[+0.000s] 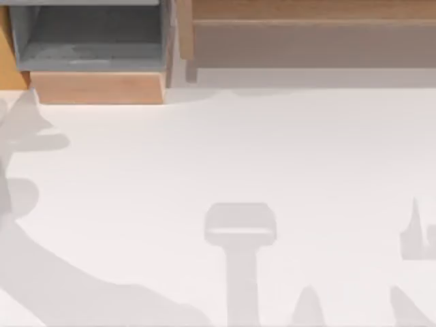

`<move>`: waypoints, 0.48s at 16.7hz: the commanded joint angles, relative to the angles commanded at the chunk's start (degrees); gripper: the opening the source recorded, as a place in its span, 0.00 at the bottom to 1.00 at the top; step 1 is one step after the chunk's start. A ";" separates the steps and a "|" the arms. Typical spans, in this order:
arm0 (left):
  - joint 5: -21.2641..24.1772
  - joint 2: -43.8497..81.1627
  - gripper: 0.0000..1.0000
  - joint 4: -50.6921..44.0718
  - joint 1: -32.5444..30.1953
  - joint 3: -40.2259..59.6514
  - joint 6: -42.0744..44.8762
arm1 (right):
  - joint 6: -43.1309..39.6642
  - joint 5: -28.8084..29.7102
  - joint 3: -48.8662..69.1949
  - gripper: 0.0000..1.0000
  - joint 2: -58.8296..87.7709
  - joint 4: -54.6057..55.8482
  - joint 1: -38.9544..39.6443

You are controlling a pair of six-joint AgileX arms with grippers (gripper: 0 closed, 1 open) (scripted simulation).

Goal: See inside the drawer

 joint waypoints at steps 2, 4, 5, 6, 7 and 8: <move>0.00 0.00 1.00 0.00 0.00 0.00 0.00 | 0.00 0.00 0.00 1.00 0.00 0.00 0.00; -0.16 -0.06 1.00 -0.22 -0.29 -0.05 -0.06 | 0.00 0.00 0.00 1.00 0.00 0.00 0.00; -0.31 0.21 1.00 -0.47 -0.36 0.62 -0.03 | 0.00 0.00 0.00 1.00 0.00 0.00 0.00; -0.50 0.66 1.00 -0.92 -0.51 1.60 -0.02 | 0.00 0.00 0.00 1.00 0.00 0.00 0.00; -0.72 1.23 1.00 -1.49 -0.72 2.75 -0.02 | 0.00 0.00 0.00 1.00 0.00 0.00 0.00; -0.94 1.83 1.00 -2.11 -0.95 3.97 -0.03 | 0.00 0.00 0.00 1.00 0.00 0.00 0.00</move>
